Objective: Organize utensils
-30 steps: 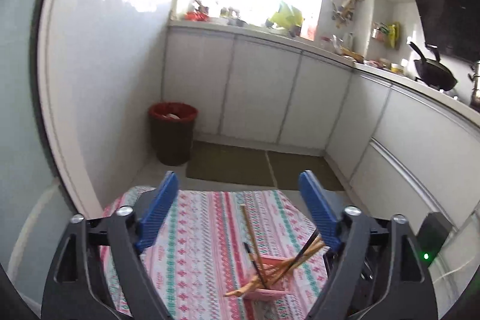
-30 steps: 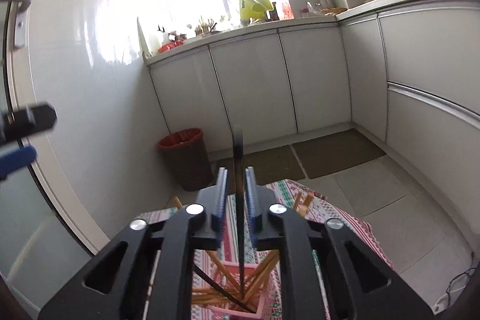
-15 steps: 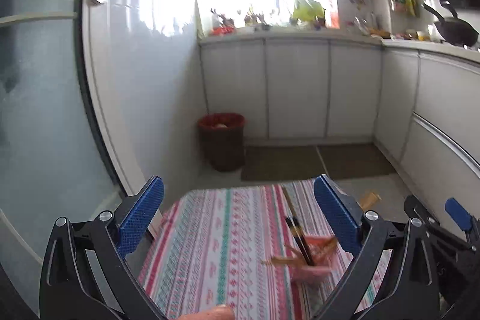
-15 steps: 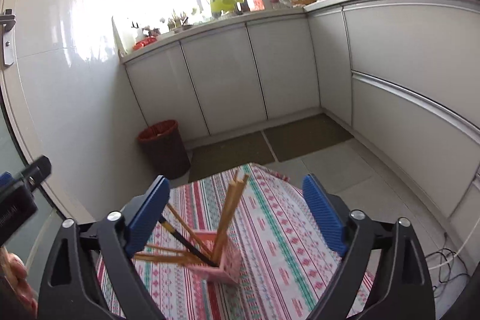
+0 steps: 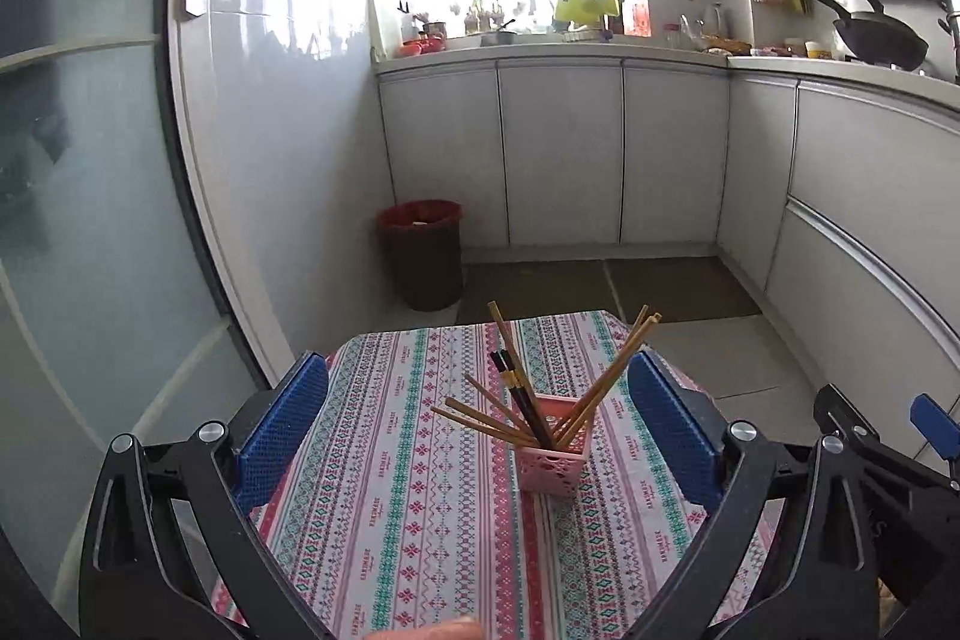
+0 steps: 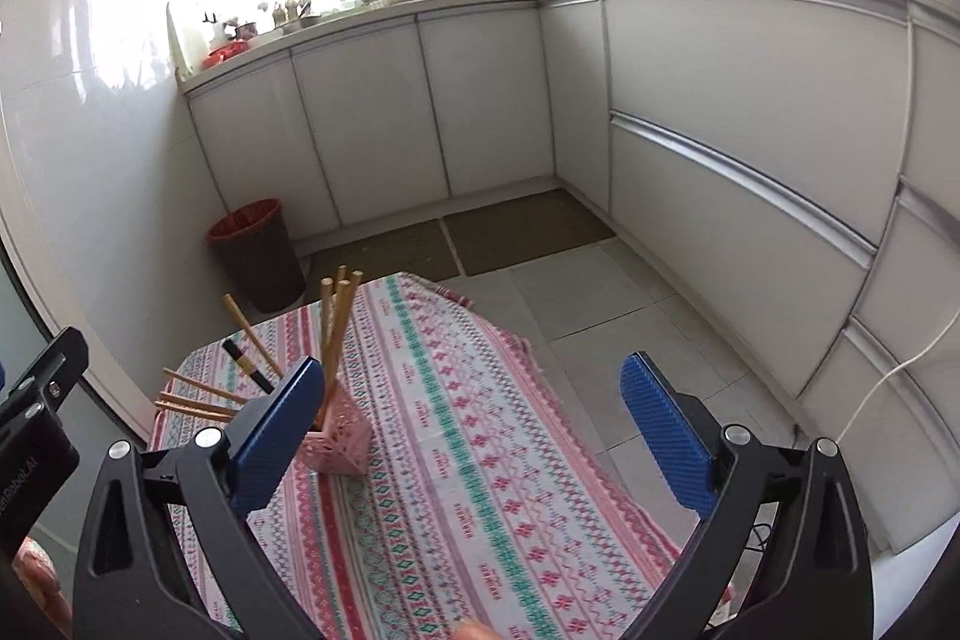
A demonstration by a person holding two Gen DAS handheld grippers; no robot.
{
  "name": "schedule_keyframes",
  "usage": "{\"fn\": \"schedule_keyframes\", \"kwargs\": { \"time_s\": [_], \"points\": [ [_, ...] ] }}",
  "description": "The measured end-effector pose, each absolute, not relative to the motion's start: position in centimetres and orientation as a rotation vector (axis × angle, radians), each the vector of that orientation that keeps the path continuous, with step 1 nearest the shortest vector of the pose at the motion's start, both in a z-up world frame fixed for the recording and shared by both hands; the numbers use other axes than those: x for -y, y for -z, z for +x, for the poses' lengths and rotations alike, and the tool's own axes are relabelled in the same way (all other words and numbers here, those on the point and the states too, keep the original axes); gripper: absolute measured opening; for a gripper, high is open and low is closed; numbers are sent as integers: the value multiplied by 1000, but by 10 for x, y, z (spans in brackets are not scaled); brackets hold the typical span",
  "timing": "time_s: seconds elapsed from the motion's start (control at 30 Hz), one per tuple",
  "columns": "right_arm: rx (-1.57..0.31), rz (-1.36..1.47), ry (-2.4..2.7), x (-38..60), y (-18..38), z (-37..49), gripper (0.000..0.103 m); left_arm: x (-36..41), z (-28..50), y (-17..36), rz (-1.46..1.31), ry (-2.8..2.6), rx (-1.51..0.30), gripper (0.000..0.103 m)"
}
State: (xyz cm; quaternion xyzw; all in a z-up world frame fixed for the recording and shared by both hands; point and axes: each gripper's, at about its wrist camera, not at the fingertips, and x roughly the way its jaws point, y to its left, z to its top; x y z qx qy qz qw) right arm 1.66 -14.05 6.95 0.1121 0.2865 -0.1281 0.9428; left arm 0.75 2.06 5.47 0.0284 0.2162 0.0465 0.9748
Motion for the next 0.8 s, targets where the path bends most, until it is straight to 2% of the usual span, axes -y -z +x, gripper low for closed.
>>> {"fn": "schedule_keyframes", "kwargs": {
  "time_s": [0.8],
  "points": [
    [-568,271,285,162,-76,24,96,-2,24,-46,35,-74,-440,96]
  ]
}}
